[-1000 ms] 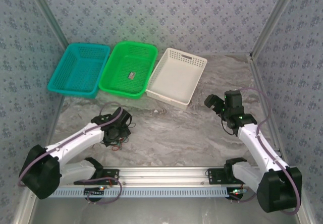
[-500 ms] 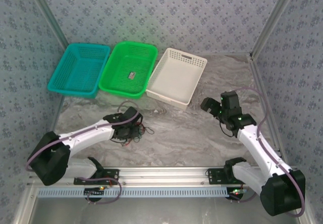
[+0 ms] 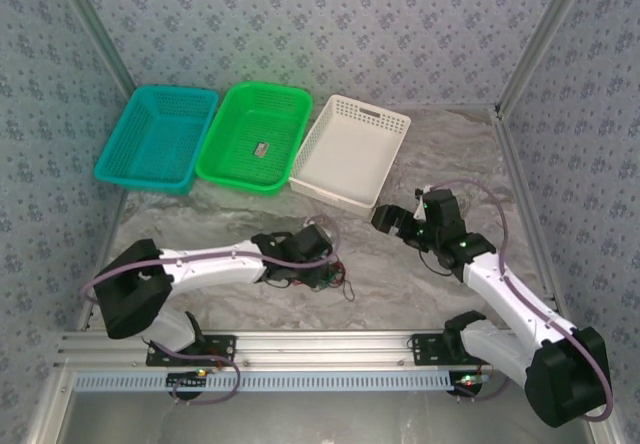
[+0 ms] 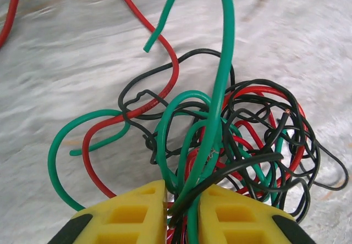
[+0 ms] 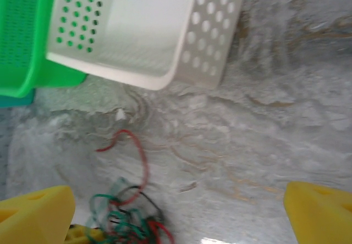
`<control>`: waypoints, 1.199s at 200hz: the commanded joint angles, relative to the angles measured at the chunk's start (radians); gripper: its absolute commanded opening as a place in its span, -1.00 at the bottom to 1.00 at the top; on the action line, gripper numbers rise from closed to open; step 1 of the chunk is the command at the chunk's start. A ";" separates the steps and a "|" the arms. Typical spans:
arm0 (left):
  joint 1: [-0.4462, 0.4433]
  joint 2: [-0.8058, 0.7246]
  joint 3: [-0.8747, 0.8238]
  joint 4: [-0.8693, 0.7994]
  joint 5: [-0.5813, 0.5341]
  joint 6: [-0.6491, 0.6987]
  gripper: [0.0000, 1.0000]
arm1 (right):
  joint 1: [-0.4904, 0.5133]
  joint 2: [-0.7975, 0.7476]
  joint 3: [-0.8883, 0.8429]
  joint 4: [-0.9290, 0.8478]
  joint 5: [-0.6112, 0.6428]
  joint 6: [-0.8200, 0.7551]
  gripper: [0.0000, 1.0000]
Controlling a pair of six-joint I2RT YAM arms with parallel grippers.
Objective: Untangle the cables
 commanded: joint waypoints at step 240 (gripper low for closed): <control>-0.075 0.038 -0.040 0.217 -0.102 0.131 -1.00 | 0.236 0.357 -0.011 0.294 -0.166 0.469 -0.17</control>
